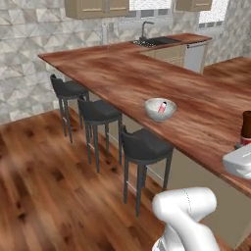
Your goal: Open the fridge, grab two sodas, and place both sodas inside the bowl with ice on the dining counter.
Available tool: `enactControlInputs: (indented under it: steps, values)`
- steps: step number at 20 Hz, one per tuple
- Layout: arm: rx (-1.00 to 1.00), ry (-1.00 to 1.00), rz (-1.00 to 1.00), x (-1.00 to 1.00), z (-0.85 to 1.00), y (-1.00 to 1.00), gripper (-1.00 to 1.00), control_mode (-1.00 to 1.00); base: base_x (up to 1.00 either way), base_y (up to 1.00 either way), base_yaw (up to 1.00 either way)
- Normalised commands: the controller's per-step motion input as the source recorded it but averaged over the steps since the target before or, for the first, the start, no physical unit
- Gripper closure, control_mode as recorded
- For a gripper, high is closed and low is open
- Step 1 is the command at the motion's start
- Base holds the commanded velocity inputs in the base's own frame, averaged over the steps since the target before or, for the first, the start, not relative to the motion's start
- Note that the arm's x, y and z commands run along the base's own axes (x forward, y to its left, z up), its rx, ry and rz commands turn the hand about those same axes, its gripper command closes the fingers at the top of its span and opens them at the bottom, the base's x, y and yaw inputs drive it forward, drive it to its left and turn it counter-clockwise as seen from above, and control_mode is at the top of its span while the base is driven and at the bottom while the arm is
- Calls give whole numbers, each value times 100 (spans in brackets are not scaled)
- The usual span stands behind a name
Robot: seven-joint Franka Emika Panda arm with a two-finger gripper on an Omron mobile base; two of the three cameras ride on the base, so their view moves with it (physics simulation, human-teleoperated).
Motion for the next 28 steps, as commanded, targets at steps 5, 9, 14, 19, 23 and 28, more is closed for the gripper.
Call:
enactControlInputs:
  steps: [5,9,14,19,23,28]
  values:
    - [0,0,0,0,0,0,100,100,49,62,-38]
    - [0,0,0,0,0,0,100,100,39,49,-42]
    - [0,0,0,0,0,0,100,100,32,46,-43]
    - [0,0,0,0,0,0,100,100,30,48,-43]
    - [0,0,0,0,0,0,100,100,30,50,-44]
    - [0,0,0,0,0,0,100,100,26,51,-44]
